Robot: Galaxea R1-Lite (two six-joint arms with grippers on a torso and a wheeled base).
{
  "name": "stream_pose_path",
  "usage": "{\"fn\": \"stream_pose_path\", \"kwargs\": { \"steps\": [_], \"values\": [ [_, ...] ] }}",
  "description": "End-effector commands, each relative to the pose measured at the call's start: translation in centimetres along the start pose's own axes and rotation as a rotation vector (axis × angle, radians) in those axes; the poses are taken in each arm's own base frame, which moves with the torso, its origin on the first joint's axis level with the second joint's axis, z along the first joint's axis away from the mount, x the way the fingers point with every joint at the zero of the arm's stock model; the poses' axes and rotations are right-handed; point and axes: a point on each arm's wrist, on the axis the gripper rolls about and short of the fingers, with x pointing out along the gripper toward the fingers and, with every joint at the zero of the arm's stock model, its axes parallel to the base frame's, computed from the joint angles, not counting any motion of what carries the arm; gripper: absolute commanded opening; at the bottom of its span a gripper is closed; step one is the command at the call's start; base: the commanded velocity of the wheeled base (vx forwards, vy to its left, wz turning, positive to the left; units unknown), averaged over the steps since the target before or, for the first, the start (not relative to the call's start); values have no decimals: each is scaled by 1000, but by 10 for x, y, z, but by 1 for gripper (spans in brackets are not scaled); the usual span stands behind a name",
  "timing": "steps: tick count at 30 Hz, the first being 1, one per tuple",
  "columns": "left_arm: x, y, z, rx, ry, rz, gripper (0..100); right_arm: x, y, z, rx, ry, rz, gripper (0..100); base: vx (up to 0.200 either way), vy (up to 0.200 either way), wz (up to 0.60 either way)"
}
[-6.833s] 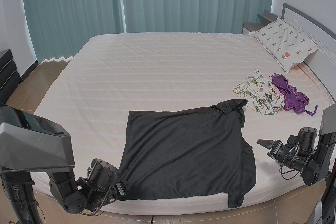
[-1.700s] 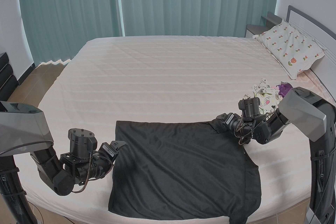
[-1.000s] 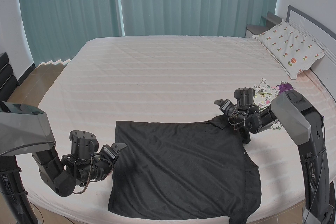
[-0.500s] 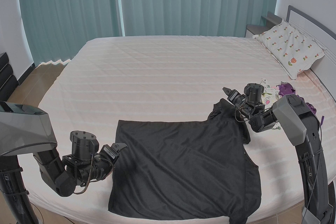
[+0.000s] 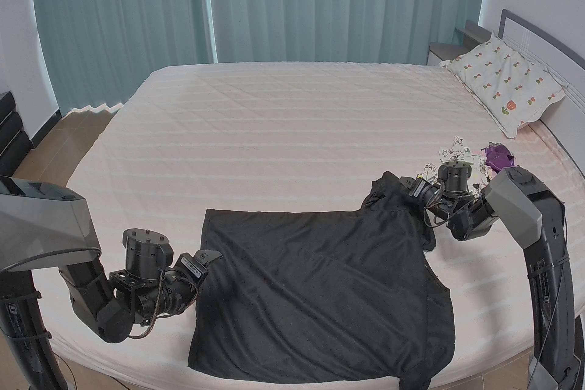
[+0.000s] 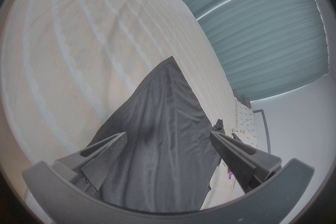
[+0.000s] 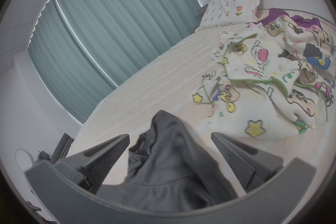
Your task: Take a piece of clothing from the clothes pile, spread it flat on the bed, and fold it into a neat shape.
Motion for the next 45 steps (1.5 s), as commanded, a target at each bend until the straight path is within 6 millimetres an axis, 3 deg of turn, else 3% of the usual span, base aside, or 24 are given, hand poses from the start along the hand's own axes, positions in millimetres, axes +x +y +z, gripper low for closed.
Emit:
{"fn": "stream_pose_path", "kwargs": {
  "steps": [1,6,7,12,17,22,33,34,41,45],
  "values": [
    [0,1,0,1,2,3,100,-5,-11,1,-1,22,-21,100,0,0,0],
    [0,1,-1,1,3,6,100,-2,-20,-14,-36,60,-38,100,0,0,0],
    [0,1,-1,1,3,6,100,-2,-21,-16,-38,65,-40,0,0,0,0],
    [0,1,-1,1,2,3,100,2,-22,-20,-39,90,-52,0,0,0,0],
    [0,1,-1,1,6,1,100,15,-23,7,-26,-11,-53,0,0,0,0],
    [0,1,-1,1,6,1,100,18,-17,19,-21,-70,-23,0,0,0,0],
    [0,1,-1,1,6,1,100,25,-10,18,-30,-137,29,0,0,0,0],
    [0,1,-1,1,6,1,100,24,-10,16,-32,-130,26,100,0,0,0],
    [0,0,-1,1,5,0,100,22,-15,10,-41,-94,7,100,0,0,0],
    [-1,1,-1,4,2,1,100,9,-16,22,-35,-92,-4,100,0,0,0]
  ]
}}
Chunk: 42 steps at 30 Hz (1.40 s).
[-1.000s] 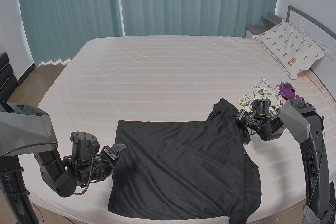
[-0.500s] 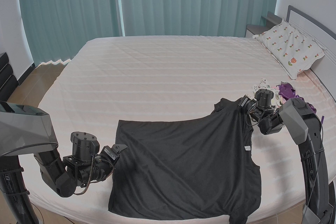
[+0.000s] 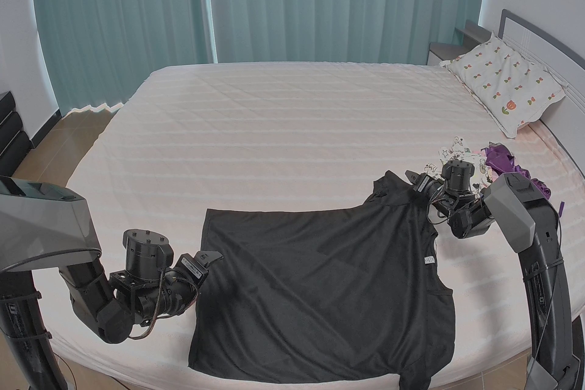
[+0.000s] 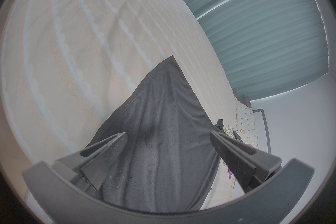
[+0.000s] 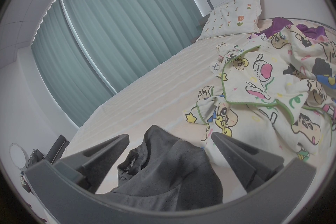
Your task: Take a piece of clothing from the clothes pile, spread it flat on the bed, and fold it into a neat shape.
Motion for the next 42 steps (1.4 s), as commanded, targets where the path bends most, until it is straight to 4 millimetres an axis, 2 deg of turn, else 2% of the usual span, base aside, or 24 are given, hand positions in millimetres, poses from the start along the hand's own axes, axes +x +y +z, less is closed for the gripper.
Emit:
{"fn": "stream_pose_path", "kwargs": {
  "steps": [1,2,5,8,9,12,18,22,28,42],
  "values": [
    [-1,0,0,2,-5,-1,100,-15,0,16,5,6,-11,100,0,0,0],
    [-1,-1,0,2,-6,-3,100,-17,0,17,5,9,-12,100,0,0,0],
    [-3,0,-3,10,5,3,100,-48,1,19,20,83,-19,100,0,0,0],
    [-4,0,-8,19,19,5,100,-68,1,17,23,119,-19,100,0,0,0],
    [-7,2,-13,28,37,14,100,-86,-1,12,25,147,-29,100,0,0,0],
    [-8,0,-19,36,52,2,100,-116,-7,0,32,216,-30,100,0,0,0],
    [-10,2,-24,42,70,7,100,-158,-24,-17,56,294,5,100,-167,0,0],
    [-10,3,-25,34,75,8,100,-168,-33,-25,65,329,-26,100,-200,0,0],
    [-9,4,-25,18,82,12,100,-172,-40,-33,69,362,-47,100,0,0,0],
    [-8,3,-25,20,82,6,100,-145,-46,-51,58,377,-37,100,0,0,0]
  ]
}}
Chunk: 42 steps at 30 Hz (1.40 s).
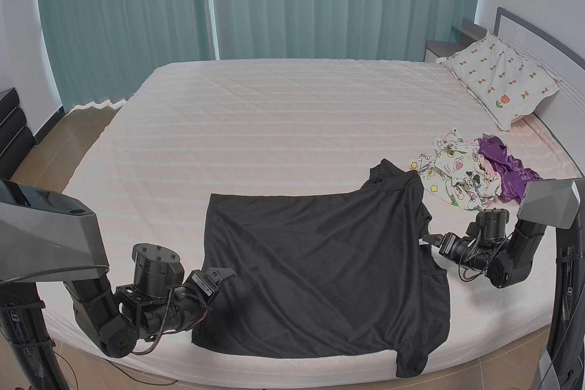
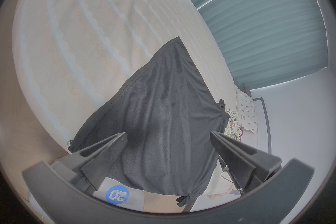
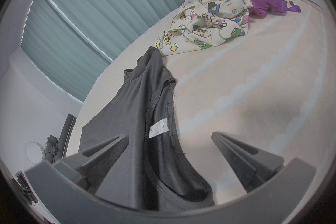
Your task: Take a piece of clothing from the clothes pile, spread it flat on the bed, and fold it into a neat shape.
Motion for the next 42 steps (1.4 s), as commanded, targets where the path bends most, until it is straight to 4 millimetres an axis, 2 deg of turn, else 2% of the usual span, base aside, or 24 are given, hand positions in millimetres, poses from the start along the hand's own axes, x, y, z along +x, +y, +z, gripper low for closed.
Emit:
{"fn": "stream_pose_path", "kwargs": {
  "steps": [1,3,4,9,14,22,24,27,36,42],
  "values": [
    [0,0,0,0,-3,-4,100,15,-3,-6,-4,16,0,100,0,0,0],
    [1,-1,1,0,-7,-12,100,19,-3,-8,-4,31,-6,100,0,0,0],
    [1,-1,1,0,-9,-16,100,21,-4,-9,-2,37,-10,0,0,0,0],
    [2,0,1,0,-10,-16,100,27,-3,-6,-2,33,-9,0,0,0,0],
    [2,0,1,-1,-10,-16,100,26,-6,-3,6,24,-18,0,0,0,0],
    [2,0,1,0,-12,-15,100,15,-10,14,22,-24,-26,0,0,0,0],
    [2,0,1,0,-12,-15,100,8,-11,26,26,-56,-28,0,0,0,0],
    [2,0,1,2,-11,-14,100,-1,-14,32,30,-71,-37,0,0,0,0],
    [4,3,0,8,-9,0,100,-7,-34,33,-34,-66,-91,0,0,0,0],
    [4,3,-1,10,-7,1,100,-4,-44,33,-51,-69,-109,0,0,0,0]
  ]
}}
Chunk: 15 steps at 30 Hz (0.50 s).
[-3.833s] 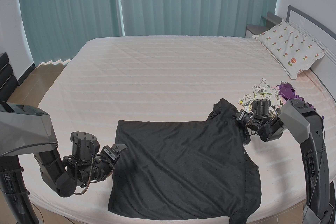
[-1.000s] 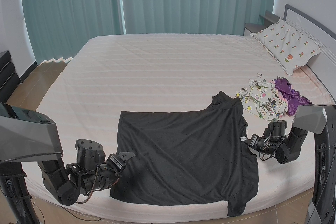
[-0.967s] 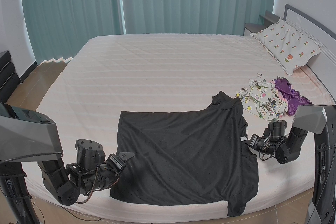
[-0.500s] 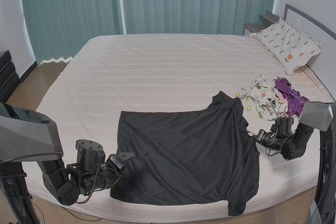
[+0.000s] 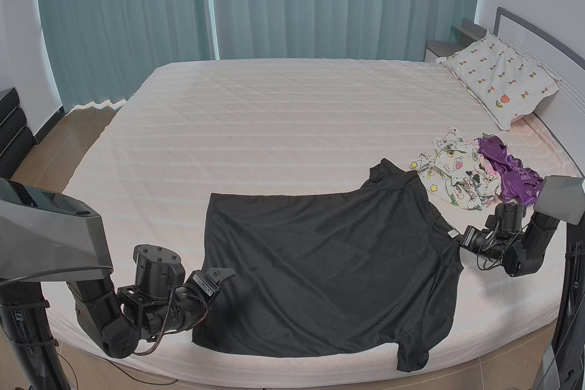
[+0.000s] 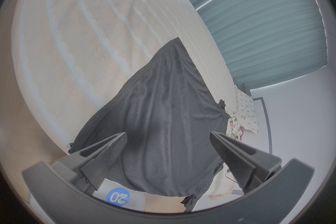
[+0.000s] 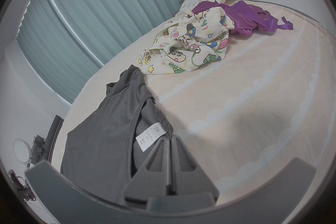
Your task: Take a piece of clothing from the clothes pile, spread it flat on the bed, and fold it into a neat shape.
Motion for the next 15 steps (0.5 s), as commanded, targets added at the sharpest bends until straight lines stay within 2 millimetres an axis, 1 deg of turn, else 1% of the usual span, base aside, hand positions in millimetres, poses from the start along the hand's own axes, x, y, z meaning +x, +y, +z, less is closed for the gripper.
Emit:
{"fn": "stream_pose_path", "kwargs": {
  "steps": [1,3,4,5,7,10,13,15],
  "values": [
    [1,1,0,-1,2,5,100,4,-6,-3,-1,4,-9,0,0,0,0],
    [1,1,0,-1,1,7,100,6,-7,-5,-2,6,-10,0,0,0,0],
    [1,1,0,-1,1,7,100,6,-7,-5,-2,6,-10,100,0,0,0],
    [1,2,-1,0,4,8,100,9,-7,-4,-5,-2,-5,100,0,0,0],
    [1,2,-1,0,4,7,100,9,-6,-3,-5,-2,-5,100,0,0,0],
    [1,2,-1,1,4,7,100,4,-4,0,3,-11,-3,100,0,0,0],
    [1,2,-1,1,6,8,100,-8,-3,5,20,-17,-3,100,0,0,0],
    [0,3,-2,2,10,11,100,-24,0,6,51,-12,-1,100,0,0,0]
  ]
}}
